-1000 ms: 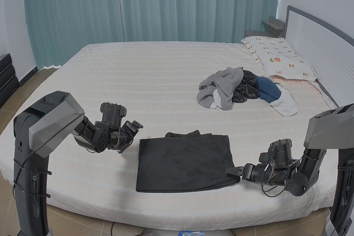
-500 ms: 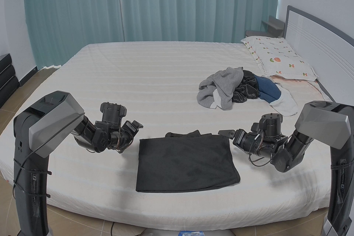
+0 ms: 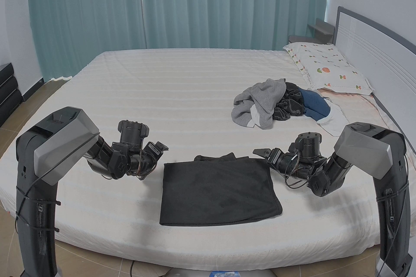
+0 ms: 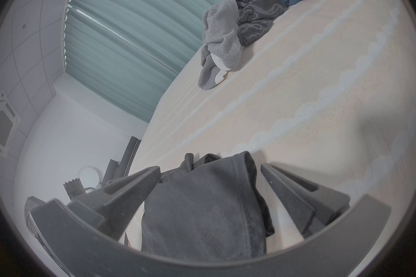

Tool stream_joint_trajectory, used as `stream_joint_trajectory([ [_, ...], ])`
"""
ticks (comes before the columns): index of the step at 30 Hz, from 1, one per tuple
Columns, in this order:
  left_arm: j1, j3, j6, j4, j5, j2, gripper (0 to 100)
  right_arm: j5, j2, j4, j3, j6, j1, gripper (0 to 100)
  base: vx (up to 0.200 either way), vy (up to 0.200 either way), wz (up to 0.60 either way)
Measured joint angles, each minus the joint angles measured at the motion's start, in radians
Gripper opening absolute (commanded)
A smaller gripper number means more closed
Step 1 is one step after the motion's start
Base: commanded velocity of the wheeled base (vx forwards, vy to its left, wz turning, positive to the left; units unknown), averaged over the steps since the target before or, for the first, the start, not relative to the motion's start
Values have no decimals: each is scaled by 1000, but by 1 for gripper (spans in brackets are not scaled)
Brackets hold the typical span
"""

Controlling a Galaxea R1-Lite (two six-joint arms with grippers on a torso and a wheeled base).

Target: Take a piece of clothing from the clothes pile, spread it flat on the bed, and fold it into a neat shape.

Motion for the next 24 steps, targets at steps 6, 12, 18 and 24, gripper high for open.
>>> stream_joint_trajectory([
  [6,-1,-1,0,-1,0,0,100,-27,16,1,-18,3,-5,0,0,0,0],
  [12,0,-1,0,-1,0,0,100,-51,30,7,-40,5,-23,0,0,0,0],
  [18,0,-1,1,-1,0,0,100,-51,33,8,-42,6,-30,0,0,0,0],
  [24,0,-1,2,-1,0,0,100,-51,34,10,-38,7,-32,0,0,0,0],
])
